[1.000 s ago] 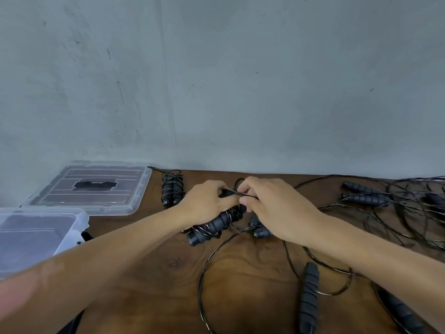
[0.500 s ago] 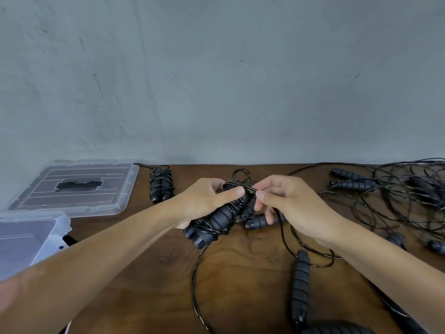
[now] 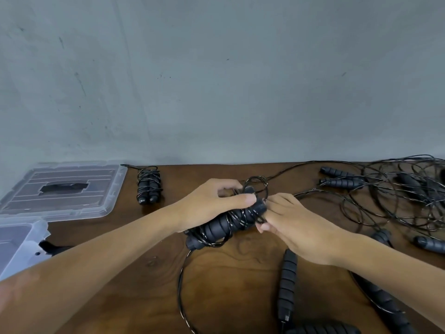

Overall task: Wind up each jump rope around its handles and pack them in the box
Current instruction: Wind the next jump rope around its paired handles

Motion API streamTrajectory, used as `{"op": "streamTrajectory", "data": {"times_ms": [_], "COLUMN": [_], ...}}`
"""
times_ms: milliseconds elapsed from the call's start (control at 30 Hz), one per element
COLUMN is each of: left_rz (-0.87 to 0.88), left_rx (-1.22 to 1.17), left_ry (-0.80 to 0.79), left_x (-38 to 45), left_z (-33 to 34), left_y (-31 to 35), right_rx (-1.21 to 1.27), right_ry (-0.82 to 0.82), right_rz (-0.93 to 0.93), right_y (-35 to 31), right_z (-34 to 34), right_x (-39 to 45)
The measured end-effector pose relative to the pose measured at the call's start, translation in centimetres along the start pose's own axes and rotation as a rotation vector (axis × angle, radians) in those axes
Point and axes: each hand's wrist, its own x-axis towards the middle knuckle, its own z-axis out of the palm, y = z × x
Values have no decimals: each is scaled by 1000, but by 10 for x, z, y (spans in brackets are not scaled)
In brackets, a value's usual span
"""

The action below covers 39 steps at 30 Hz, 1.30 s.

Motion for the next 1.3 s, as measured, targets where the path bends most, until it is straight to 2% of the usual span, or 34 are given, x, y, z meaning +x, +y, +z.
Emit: {"op": "streamTrajectory", "data": {"times_ms": [100, 200, 333, 533, 700, 867, 1033, 1233, 1300], "left_rz": [33, 44, -8, -16, -118, -214, -253, -211, -188], "left_rx": [135, 271, 339, 478, 570, 479, 428, 275, 223], "left_ry": [-137, -270, -372, -390, -392, -297, -174, 89, 158], "left_x": [5, 11, 16, 28, 35, 42, 49, 48, 47], "left_z": [9, 21, 31, 49, 62, 74, 87, 101, 106], "left_y": [7, 13, 21, 31, 38, 39, 39, 26, 22], "right_rx": [-252, -354, -366, -514, -457, -447, -412, -236, -76], "right_ry": [-63, -19, -62, -49, -167, -217, -149, 129, 311], "right_rz": [-72, -170, -219, -319, -278, -161, -91, 137, 259], "right_y": [14, 31, 50, 65, 71, 56, 32, 26, 28], "right_z": [6, 1, -4, -19, -35, -46, -51, -18, -6], "right_x": [-4, -5, 0, 7, 11, 6, -5, -27, -34]}}
